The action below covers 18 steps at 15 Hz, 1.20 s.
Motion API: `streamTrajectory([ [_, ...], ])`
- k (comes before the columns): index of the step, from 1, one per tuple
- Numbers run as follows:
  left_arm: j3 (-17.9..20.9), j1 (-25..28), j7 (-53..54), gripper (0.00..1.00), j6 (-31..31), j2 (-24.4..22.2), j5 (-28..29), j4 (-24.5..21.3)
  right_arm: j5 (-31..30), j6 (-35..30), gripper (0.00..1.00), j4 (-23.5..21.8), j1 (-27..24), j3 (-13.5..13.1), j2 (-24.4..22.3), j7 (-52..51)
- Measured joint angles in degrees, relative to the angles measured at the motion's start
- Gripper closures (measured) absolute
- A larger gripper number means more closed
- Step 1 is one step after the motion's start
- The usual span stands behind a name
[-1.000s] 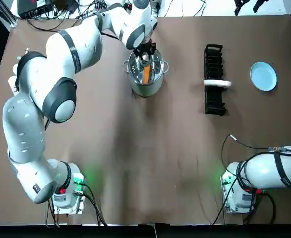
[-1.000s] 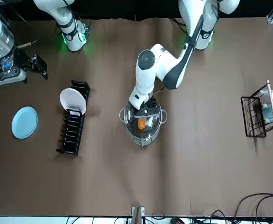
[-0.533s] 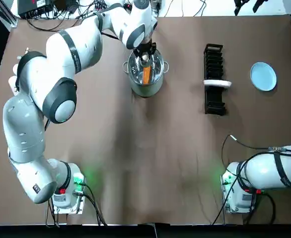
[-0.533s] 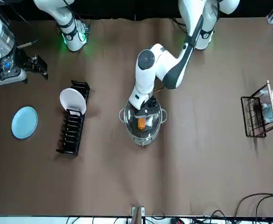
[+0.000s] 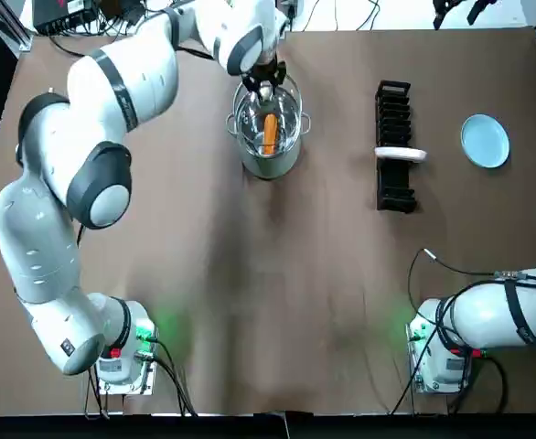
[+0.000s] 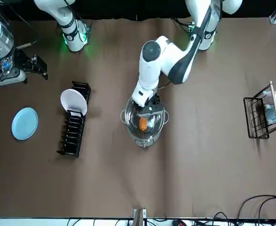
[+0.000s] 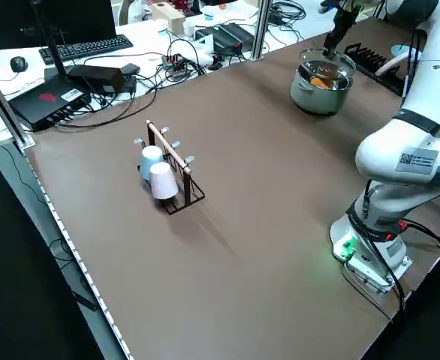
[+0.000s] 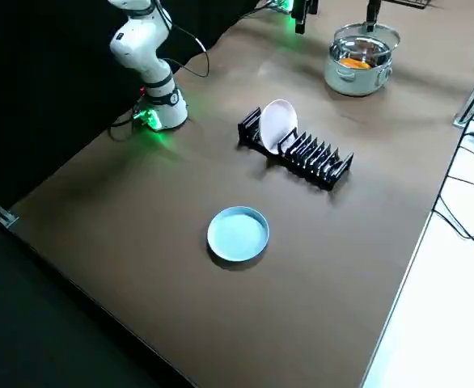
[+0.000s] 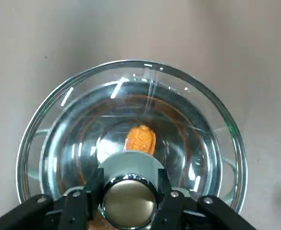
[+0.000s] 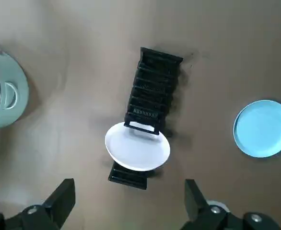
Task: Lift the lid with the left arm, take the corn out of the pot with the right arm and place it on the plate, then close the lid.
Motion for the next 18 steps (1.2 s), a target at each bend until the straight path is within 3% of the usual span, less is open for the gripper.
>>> streamTrajectory([
  [4,0.16,4.15,0.77,0.5,-2.29,-3.28,0.05,0.02,0.1,0.05,0.0,-0.11,0.7,0.2,0.21,-0.01],
  [7,0.15,10.52,6.4,0.5,-7.51,-6.05,0.05,0.01,0.64,0.87,0.0,0.16,4.94,0.35,2.02,5.27],
  [8,0.11,15.11,11.58,0.5,-11.73,-7.82,0.05,-0.18,0.67,1.53,0.0,1.48,8.82,0.56,4.92,10.56],
  [12,0.05,23.01,21.47,0.5,-14.7,-10.63,0.03,-2.51,0.7,6.35,0.0,6.71,17.27,0.81,13.5,22.92],
  [18,-0.04,28.99,29.52,0.5,-14.93,-12.23,0.02,-7.52,0.71,21.35,0.0,9.66,27.33,0.93,24.86,38.11],
])
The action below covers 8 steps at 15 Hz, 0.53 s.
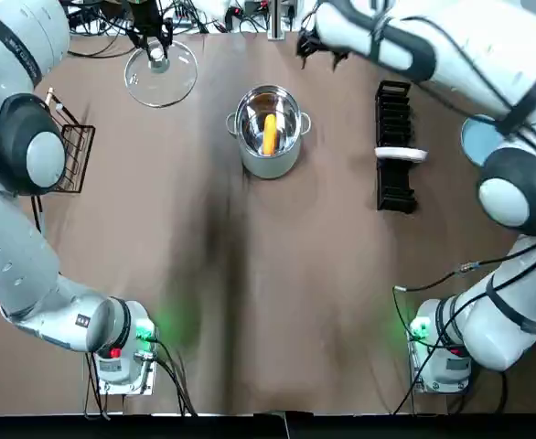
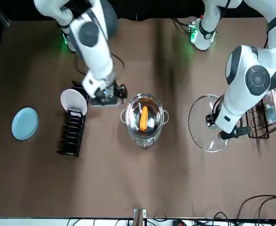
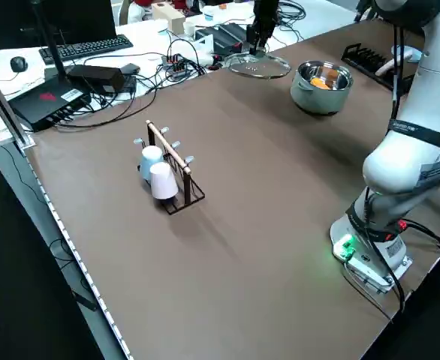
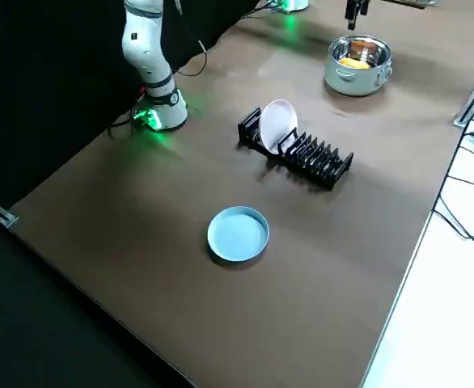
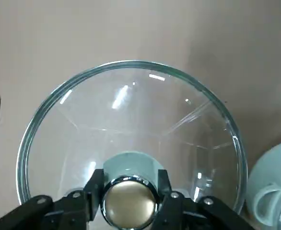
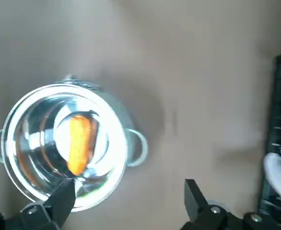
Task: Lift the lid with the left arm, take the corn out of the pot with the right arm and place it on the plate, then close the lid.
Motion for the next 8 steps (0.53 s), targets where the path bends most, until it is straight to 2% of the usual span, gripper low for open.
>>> streamTrajectory([
  [5,-0.02,2.52,3.11,0.5,0.0,-0.12,0.0,-0.74,0.0,7.49,0.01,6.9,3.53,-0.04,12.05,4.57],
  [8,-0.02,3.97,5.14,0.5,0.0,-0.3,0.0,-0.75,0.0,12.57,0.02,9.5,4.99,-0.05,18.03,6.37],
])
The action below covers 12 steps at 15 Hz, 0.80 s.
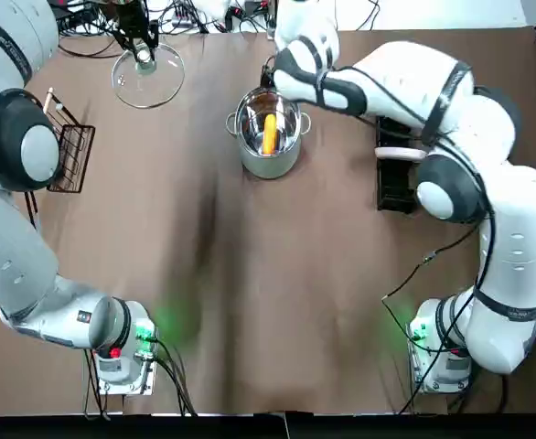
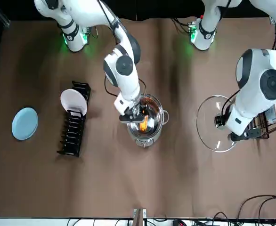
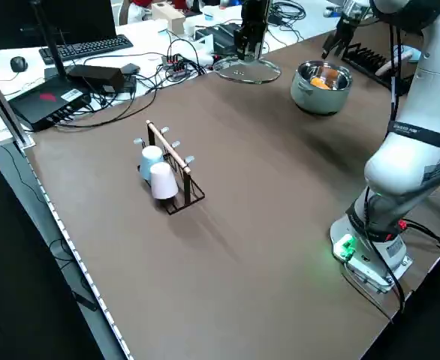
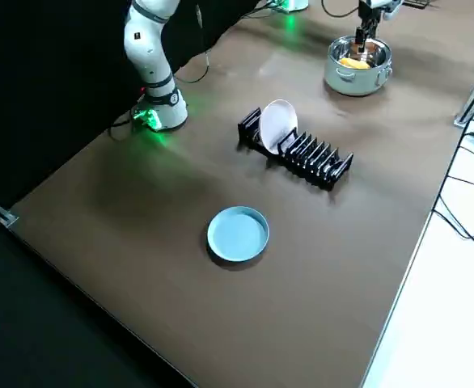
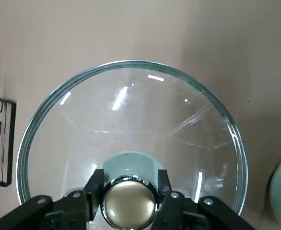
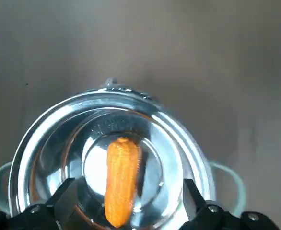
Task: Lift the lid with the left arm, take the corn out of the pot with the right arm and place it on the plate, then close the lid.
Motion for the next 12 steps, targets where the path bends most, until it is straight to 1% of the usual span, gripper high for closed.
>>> streamTrajectory([
  [3,-0.02,0.46,0.78,0.5,0.0,-0.03,0.0,-0.07,0.0,2.53,0.03,0.74,1.6,0.0,3.43,1.57],
  [4,-0.13,0.45,0.78,0.5,0.0,-0.04,0.0,-0.16,0.0,4.17,0.03,0.8,2.3,0.0,5.7,1.76],
  [6,-0.19,0.45,1.0,0.5,0.0,-0.03,0.0,-0.39,0.0,5.11,0.03,0.85,2.73,-0.01,7.83,1.82],
  [12,-0.18,1.09,1.68,0.5,0.0,-0.03,0.0,-1.1,0.3,6.39,0.03,0.98,4.11,0.3,11.63,2.04],
])
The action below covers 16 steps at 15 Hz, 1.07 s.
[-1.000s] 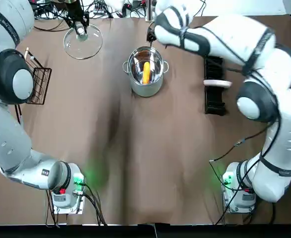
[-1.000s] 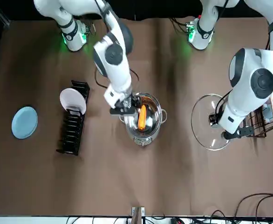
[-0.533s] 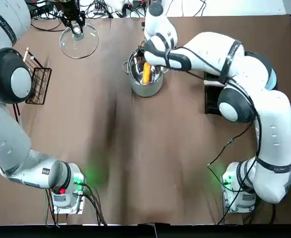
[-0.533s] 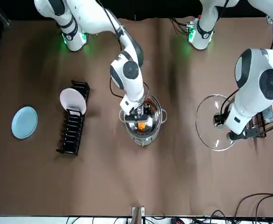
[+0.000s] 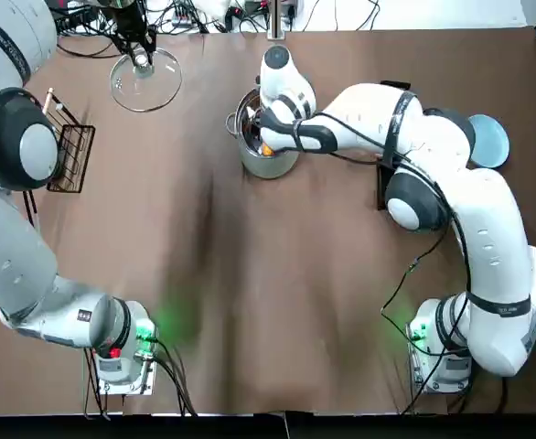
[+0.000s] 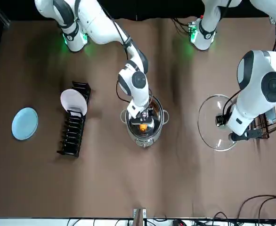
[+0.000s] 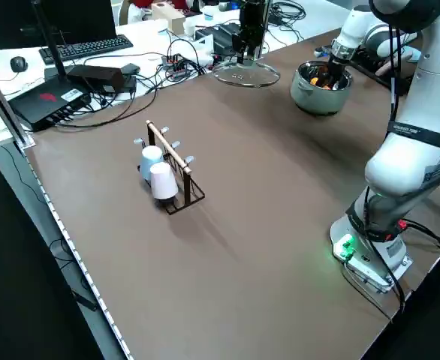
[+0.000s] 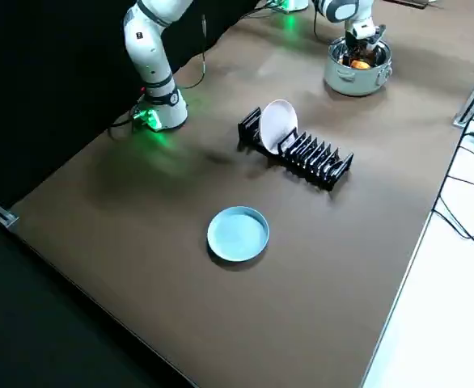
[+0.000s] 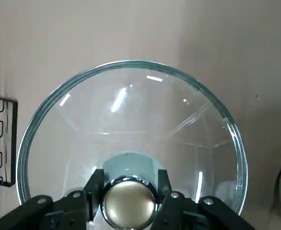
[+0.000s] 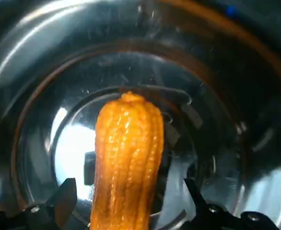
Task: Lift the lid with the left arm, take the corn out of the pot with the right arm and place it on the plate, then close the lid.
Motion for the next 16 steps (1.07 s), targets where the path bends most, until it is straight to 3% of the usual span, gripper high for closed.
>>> streamTrajectory([
  [2,0.01,0.84,1.08,0.5,0.0,-0.01,0.0,-0.01,0.0,0.38,0.03,0.04,0.12,0.0,0.5,0.06],
  [3,0.01,1.24,1.77,0.5,0.0,-0.01,0.0,-0.1,0.0,0.16,0.09,0.12,0.1,-0.08,0.49,0.07],
  [8,-0.08,1.67,2.2,0.5,0.0,-0.01,0.0,-0.45,0.51,-0.05,0.59,1.15,0.1,0.01,0.49,0.15],
  [9,-0.11,1.67,2.2,0.5,0.0,0.0,0.0,-0.45,0.58,-0.05,0.63,1.15,0.09,0.0,0.51,0.16],
  [16,-0.18,1.64,2.59,0.5,0.6,-0.01,0.0,-1.38,0.87,-0.45,0.63,1.49,-0.47,-0.25,0.19,0.16],
])
